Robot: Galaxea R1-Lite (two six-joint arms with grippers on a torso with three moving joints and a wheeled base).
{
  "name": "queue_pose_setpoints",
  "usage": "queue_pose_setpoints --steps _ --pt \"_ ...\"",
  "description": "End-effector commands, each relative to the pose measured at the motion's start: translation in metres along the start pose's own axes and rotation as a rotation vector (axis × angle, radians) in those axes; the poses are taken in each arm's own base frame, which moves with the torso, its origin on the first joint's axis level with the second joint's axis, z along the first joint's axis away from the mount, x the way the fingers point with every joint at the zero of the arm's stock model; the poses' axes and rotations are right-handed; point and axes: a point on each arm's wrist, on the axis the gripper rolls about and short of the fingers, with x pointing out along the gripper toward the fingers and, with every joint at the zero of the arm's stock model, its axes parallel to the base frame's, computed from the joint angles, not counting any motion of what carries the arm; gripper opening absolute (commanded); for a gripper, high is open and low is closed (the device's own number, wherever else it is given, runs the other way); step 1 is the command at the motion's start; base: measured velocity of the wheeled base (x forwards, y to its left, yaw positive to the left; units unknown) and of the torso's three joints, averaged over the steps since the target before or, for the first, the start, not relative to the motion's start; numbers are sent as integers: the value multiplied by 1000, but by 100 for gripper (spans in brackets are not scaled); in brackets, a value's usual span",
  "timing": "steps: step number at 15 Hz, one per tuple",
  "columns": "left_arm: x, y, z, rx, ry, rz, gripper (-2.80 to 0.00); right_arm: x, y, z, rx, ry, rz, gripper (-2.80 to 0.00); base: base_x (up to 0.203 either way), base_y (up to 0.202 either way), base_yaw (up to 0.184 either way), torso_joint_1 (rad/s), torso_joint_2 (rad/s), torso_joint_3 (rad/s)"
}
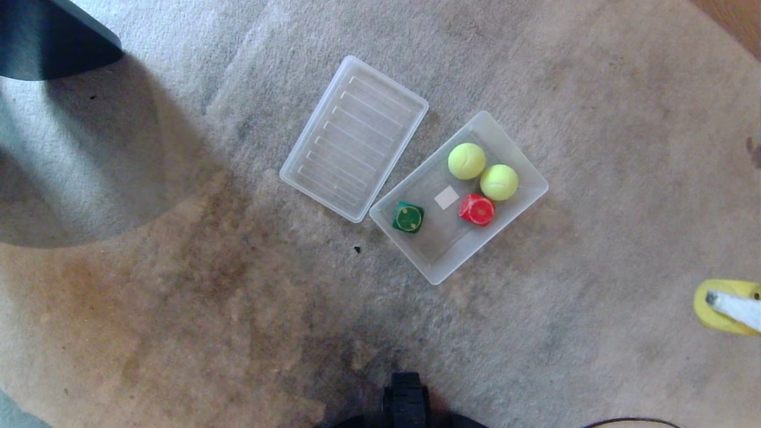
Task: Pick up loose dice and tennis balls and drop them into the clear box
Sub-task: Put the toys in the box
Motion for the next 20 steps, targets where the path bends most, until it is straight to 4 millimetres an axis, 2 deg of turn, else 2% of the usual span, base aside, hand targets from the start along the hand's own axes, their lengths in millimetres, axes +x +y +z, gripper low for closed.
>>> queue_pose_setpoints --steps 1,3,6,10,12,16,20 --pt "0 0 0 -1 0 0 -280 52 3 10 53 81 14 -280 0 0 0 0 0 0" --pt "0 0 0 -1 0 0 -280 92 15 24 143 64 71 -280 0 0 0 0 0 0" --pt "0 0 0 -1 0 0 -280 136 38 36 215 33 164 -280 0 0 0 0 0 0" --pt "0 0 0 -1 0 0 -280 180 67 43 258 -19 268 -280 0 0 0 0 0 0" --pt "0 0 0 -1 0 0 -280 188 84 52 273 -49 329 -280 0 0 0 0 0 0" --pt "0 0 0 -1 0 0 -280 196 102 55 293 -135 425 -280 0 0 0 0 0 0" --pt "0 0 0 -1 0 0 -280 206 119 46 271 -136 486 -280 0 0 0 0 0 0"
